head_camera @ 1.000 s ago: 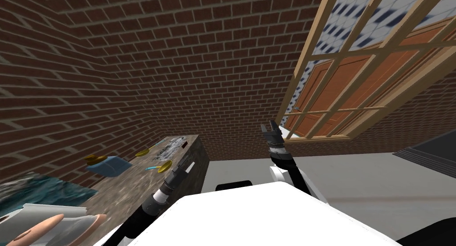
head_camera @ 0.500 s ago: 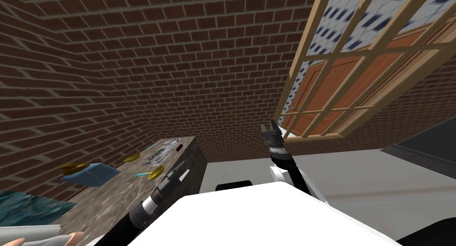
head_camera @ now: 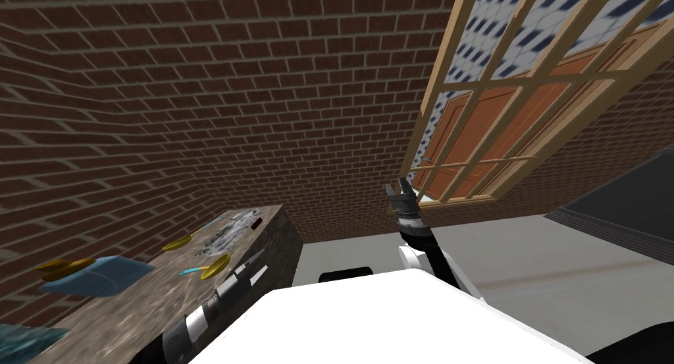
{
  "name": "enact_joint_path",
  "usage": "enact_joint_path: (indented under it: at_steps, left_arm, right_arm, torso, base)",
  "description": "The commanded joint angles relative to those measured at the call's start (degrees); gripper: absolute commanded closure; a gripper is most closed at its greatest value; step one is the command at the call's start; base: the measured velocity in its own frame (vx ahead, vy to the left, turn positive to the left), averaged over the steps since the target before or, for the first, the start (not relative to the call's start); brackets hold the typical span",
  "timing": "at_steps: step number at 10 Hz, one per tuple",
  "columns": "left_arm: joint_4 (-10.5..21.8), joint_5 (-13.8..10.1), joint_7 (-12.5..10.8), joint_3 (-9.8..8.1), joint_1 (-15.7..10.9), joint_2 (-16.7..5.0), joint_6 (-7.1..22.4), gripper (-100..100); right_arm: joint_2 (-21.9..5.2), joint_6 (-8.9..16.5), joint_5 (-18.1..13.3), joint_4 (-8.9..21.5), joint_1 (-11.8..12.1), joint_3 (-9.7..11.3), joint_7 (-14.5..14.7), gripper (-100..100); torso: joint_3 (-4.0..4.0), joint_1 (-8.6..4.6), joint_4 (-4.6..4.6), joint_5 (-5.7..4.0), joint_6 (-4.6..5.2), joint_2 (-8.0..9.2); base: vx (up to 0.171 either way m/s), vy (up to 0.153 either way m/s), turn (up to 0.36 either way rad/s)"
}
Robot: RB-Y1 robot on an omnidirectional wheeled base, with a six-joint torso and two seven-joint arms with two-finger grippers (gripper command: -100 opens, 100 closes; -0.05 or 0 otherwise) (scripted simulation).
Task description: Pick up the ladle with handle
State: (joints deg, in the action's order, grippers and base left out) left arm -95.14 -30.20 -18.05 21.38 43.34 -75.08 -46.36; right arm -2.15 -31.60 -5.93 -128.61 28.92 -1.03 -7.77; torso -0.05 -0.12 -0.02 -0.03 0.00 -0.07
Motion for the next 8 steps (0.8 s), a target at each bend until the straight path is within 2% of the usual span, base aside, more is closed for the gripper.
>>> enact_joint_path:
  at_steps: [1, 2, 3, 4, 5, 7, 8]
  left_arm:
    - [1.03, -0.39, -0.89, 0.30, 0.33, -2.40, -0.02, -100]
    - [3.16, -0.74, -1.96, 1.21, 1.19, -4.41, -0.11, -100]
    - [3.16, -0.74, -1.96, 1.21, 1.19, -5.26, -0.11, -100]
    - [5.28, -1.00, -2.99, 2.13, 2.06, -7.14, -0.11, -100]
    - [5.28, -1.00, -2.99, 2.13, 2.06, -7.97, -0.11, -100]
    - [9.39, -1.25, -4.89, 3.93, 3.80, -11.98, 0.12, -100]
    - [9.39, -1.25, -4.89, 3.93, 3.80, -12.93, 0.12, -100]
  right_arm:
    - [0.00, 0.00, 0.00, 0.00, 0.00, 0.00, 0.00, 0]
    - [0.00, 0.00, 0.00, 0.00, 0.00, 0.00, 0.00, 0]
    - [0.00, 0.00, 0.00, 0.00, 0.00, 0.00, 0.00, 0]
    - [0.00, 0.00, 0.00, 0.00, 0.00, 0.00, 0.00, 0]
    - [0.00, 0.00, 0.00, 0.00, 0.00, 0.00, 0.00, 0]
    - [0.00, 0.00, 0.00, 0.00, 0.00, 0.00, 0.00, 0]
    - [0.00, 0.00, 0.00, 0.00, 0.00, 0.00, 0.00, 0]
  torso:
    - [0.00, 0.00, 0.00, 0.00, 0.00, 0.00]
    - [0.00, 0.03, 0.00, 0.00, -0.01, 0.00]
    - [0.00, 0.04, 0.00, 0.01, 0.00, 0.00]
    - [0.01, 0.05, 0.00, 0.01, -0.02, 0.02]
    - [0.01, 0.04, 0.01, 0.00, -0.01, 0.02]
    - [0.01, 0.09, 0.01, 0.02, 0.00, 0.02]
    - [0.00, 0.10, 0.00, 0.02, 0.00, 0.00]
  base:
    - [0.026, -0.029, -0.039]
    - [0.029, -0.028, -0.080]
    - [0.023, -0.023, -0.045]
    - [0.024, -0.023, -0.073]
    - [0.022, -0.015, -0.050]
    - [0.027, -0.013, -0.116]
    - [0.019, -0.006, -0.043]
